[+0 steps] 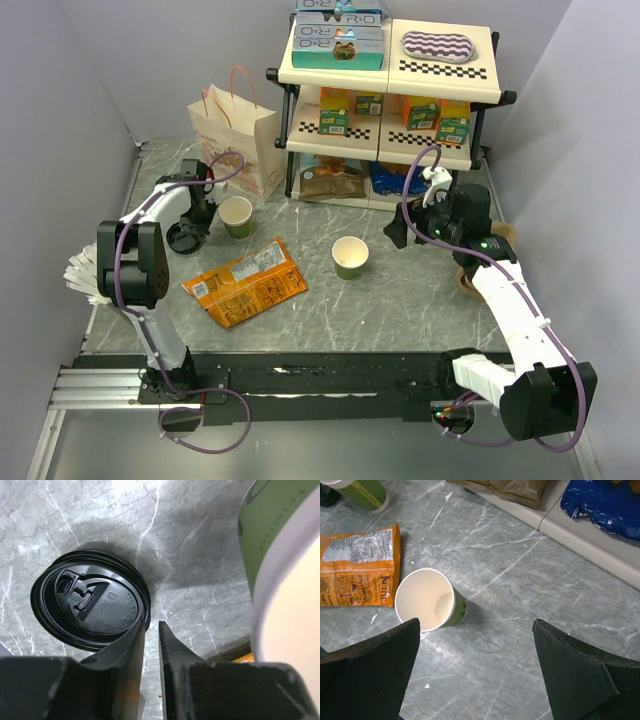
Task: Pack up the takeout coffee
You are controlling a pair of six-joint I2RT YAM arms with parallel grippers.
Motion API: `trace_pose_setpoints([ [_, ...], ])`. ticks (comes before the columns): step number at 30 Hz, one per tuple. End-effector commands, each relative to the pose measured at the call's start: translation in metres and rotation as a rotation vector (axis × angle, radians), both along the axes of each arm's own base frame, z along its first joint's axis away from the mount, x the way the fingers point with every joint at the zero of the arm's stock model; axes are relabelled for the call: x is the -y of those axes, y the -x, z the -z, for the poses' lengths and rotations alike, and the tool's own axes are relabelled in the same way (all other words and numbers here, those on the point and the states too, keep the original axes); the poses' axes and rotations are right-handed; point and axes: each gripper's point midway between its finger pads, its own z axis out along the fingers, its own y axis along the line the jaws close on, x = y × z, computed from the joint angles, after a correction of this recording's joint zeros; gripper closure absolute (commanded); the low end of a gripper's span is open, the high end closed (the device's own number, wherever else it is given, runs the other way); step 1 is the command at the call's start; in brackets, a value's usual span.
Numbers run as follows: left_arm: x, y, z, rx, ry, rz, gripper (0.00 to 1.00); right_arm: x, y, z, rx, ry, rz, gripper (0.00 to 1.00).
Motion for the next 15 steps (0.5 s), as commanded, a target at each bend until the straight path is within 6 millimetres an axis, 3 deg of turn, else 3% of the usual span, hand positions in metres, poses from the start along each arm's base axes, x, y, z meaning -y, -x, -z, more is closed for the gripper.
trace_pose_setpoints([
  [1,-0.0020,-0.0035,0.0018,0.009,-0.022,0.011,0.77,-0.0032,-0.0032,-0.0117,0.046,-0.011,-0.010,0.00],
  [15,-0.0051,-0.0009,0.0058,-0.010,-0.044,0.017,0.84,-0.0036,-0.0035,-0.0089,0.039,-0.012,-0.010,0.00],
])
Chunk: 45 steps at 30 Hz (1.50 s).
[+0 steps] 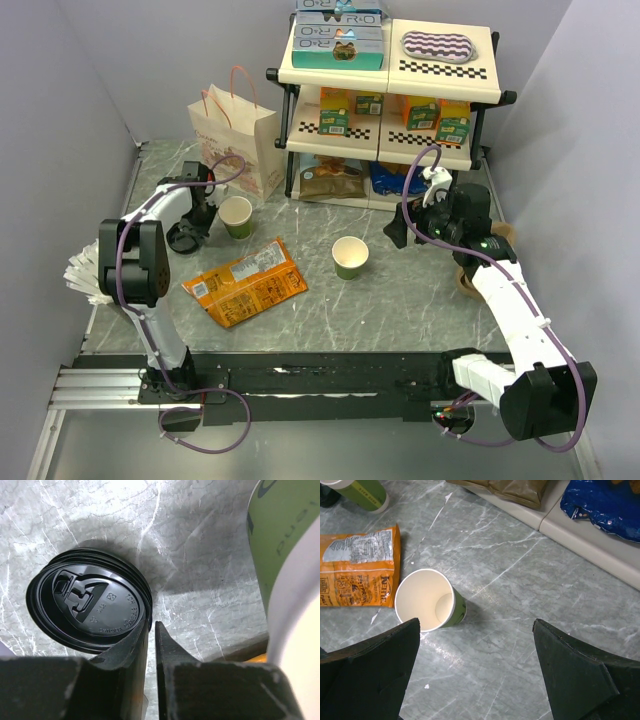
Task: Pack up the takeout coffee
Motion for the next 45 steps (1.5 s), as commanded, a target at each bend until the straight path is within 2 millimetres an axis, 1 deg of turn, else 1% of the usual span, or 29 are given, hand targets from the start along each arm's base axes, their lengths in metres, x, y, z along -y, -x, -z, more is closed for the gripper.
trace_pose_setpoints([
  [1,-0.002,-0.003,-0.001,0.008,-0.022,0.006,0.84,-0.003,-0.004,-0.008,0.035,-0.011,-0.007,0.00],
  [6,-0.006,-0.003,0.000,0.008,-0.043,0.009,0.85,-0.004,-0.004,-0.007,0.034,-0.013,-0.010,0.00],
  [11,-0.009,-0.002,0.000,0.008,-0.058,0.011,0.84,-0.004,-0.005,-0.008,0.035,-0.014,-0.009,0.00],
  [19,-0.007,0.001,0.002,-0.006,-0.050,0.009,0.85,-0.005,-0.006,-0.007,0.032,-0.015,-0.012,0.00],
  [25,-0.006,0.001,0.001,-0.010,-0.047,0.008,0.84,-0.005,-0.007,-0.006,0.025,-0.019,-0.012,0.00],
  [30,-0.008,0.002,-0.004,-0.006,-0.050,0.001,0.80,-0.005,-0.008,-0.005,0.024,-0.018,-0.013,0.00],
  [33,-0.010,0.005,-0.003,-0.012,-0.065,0.003,0.78,-0.006,-0.008,-0.003,0.018,-0.020,-0.016,0.00],
  [35,-0.013,0.008,-0.002,-0.017,-0.077,0.001,0.79,-0.006,-0.008,-0.004,0.021,-0.023,-0.014,0.00],
  [39,-0.014,0.010,0.001,-0.027,-0.079,-0.004,0.83,-0.006,-0.009,-0.003,0.020,-0.026,-0.014,0.00],
  [42,-0.014,0.009,0.002,-0.028,-0.084,-0.008,0.86,-0.007,-0.009,-0.002,0.017,-0.026,-0.015,0.00],
  [45,-0.016,0.010,0.003,-0.033,-0.091,-0.007,0.86,-0.007,-0.010,-0.003,0.017,-0.024,-0.014,0.00],
])
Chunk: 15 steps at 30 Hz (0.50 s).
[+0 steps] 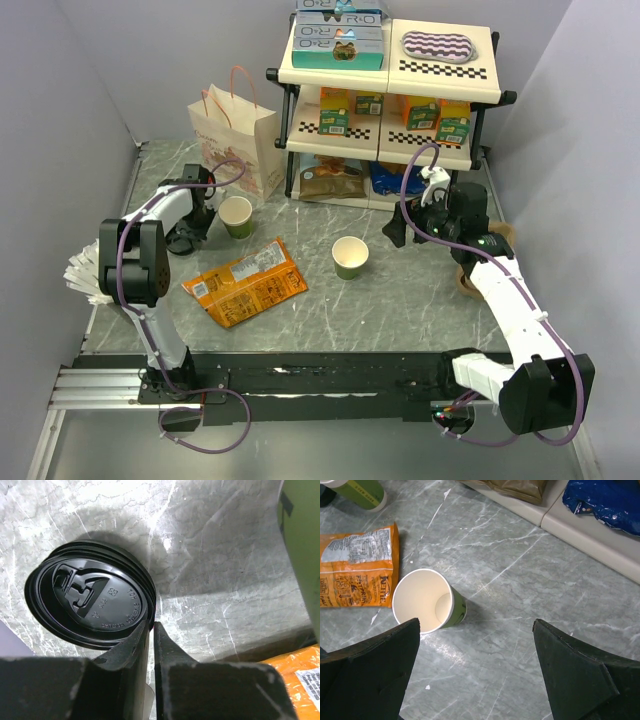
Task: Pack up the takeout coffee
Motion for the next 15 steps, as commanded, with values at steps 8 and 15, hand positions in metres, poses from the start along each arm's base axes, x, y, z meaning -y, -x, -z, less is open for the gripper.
trace_pose_setpoints([
  [8,-0.006,-0.001,-0.010,0.010,-0.029,0.006,0.99,-0.005,-0.005,-0.009,0.040,-0.020,-0.017,0.00],
  [15,-0.023,-0.012,-0.050,0.067,-0.077,-0.024,0.99,-0.006,-0.007,-0.010,0.041,-0.020,-0.017,0.00],
])
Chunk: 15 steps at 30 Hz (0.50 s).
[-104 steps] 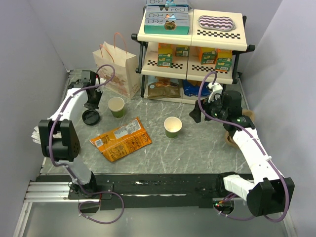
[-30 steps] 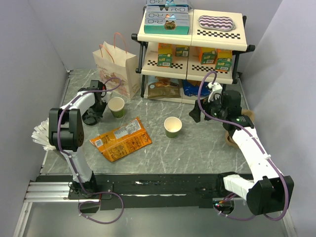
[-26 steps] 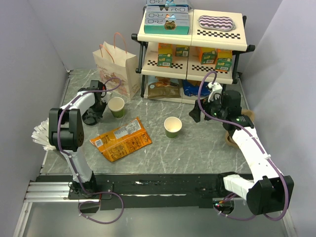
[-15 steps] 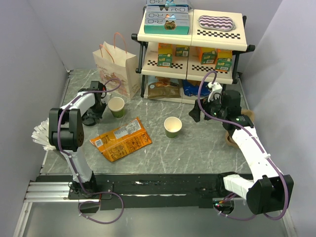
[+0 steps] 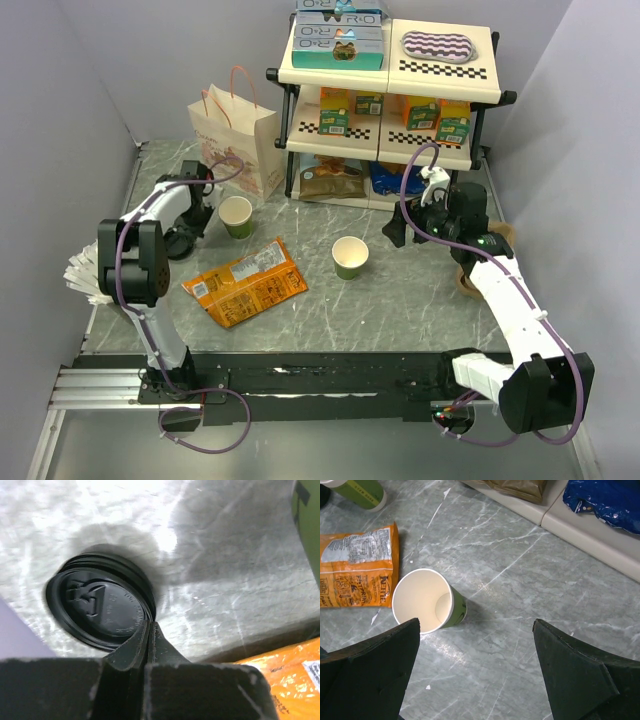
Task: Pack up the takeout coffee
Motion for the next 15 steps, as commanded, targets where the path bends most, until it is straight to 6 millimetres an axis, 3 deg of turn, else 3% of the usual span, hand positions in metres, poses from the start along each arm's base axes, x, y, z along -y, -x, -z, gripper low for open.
trace_pose_setpoints([
  [1,-0.020,-0.020,-0.051,0.104,-0.063,-0.016,0.99,-0.005,-0.007,-0.011,0.046,-0.020,-0.016,0.00],
  [8,-0.037,-0.023,-0.085,0.144,-0.072,-0.058,0.99,-0.007,-0.009,-0.011,0.045,-0.028,-0.016,0.00],
  [15,-0.028,-0.024,-0.125,0.237,0.021,-0.061,0.99,-0.007,-0.009,-0.013,0.048,-0.023,-0.024,0.00],
])
